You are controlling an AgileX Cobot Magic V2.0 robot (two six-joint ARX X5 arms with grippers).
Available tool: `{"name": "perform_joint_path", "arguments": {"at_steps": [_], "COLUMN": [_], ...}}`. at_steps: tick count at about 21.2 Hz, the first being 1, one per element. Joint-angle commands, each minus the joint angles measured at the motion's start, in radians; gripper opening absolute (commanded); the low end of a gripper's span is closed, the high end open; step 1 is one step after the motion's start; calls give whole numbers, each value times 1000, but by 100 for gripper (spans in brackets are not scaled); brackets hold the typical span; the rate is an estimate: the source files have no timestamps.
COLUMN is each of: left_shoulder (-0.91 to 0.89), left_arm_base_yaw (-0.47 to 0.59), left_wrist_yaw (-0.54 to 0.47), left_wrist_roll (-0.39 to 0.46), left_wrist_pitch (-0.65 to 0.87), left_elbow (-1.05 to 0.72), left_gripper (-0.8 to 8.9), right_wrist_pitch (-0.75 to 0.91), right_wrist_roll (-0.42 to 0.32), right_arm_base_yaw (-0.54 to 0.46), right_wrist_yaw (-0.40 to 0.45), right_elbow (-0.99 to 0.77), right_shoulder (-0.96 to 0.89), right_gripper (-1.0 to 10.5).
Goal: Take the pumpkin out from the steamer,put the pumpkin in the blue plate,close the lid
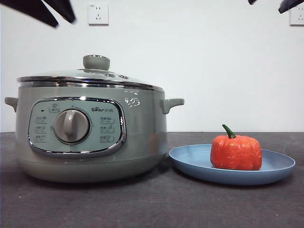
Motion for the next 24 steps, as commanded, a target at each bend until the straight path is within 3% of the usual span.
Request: {"name": "perform_joint_path", "arguments": {"at_steps": [1, 6, 9, 16, 24], "left_shoulder": [-74, -356, -518, -543, -552], "left_arm_base_yaw": [-5, -4, -4, -4, -6], "left_wrist_yaw": [-50, -100, -119, -115, -116], "left_wrist_roll": [19, 8, -78, -93, -93], "left_wrist_pitch": [-24, 20, -14, -160, -176], "left_elbow": [-30, -263, -347, -346, -351], "left_gripper": [-8, -8, -3, -3, -3], "right_wrist_pitch": [102, 386, 390, 383, 383], "right_wrist_roll": [-15, -5, 86, 82, 82], "right_arm_base_yaw": [2, 2, 0, 0, 0], "right_wrist_yaw": [21, 19, 20, 42, 42], "right_elbow": [-104, -389, -438, -438, -438], "right_shoulder": [-54, -262, -313, -313, -313], "right_gripper": [-12, -12, -11, -11, -11]}}
